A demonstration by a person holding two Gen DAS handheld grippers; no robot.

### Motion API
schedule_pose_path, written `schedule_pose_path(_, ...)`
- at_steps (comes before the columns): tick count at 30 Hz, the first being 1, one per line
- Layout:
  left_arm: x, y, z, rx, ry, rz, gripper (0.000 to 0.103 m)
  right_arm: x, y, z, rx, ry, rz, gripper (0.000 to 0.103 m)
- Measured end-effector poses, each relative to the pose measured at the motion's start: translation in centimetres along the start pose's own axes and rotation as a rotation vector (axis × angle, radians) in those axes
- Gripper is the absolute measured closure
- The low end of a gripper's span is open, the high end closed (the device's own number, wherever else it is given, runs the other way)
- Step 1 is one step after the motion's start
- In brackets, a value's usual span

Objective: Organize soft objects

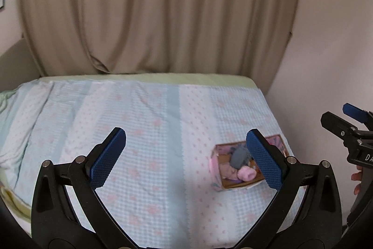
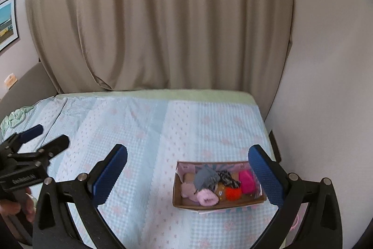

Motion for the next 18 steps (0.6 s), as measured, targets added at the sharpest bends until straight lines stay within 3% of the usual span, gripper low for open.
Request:
schedule_pose_path(6,1.9,-0.6,-2.3,-0.025,0.027,-0.004,0.000,2.1,-0.8,-1.2,-0.035,-0.009,0.001,0.000)
schedule_pose_path(18,1.7,-1.2,-2.8,-0.033,0.027,0.026,0.000,2.8,-1.6,-2.0,-0.034,-0.035,0.010,0.000)
Point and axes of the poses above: each gripper's, at about its wrist camera, not at the fingertips, and z roughly the way its jaws point, x to its left, y to its top, the point moved 5 cm from there along z, roughly the way its jaws point, and after that the axes turned 12 degrees about -y, right-handed, at the moved point
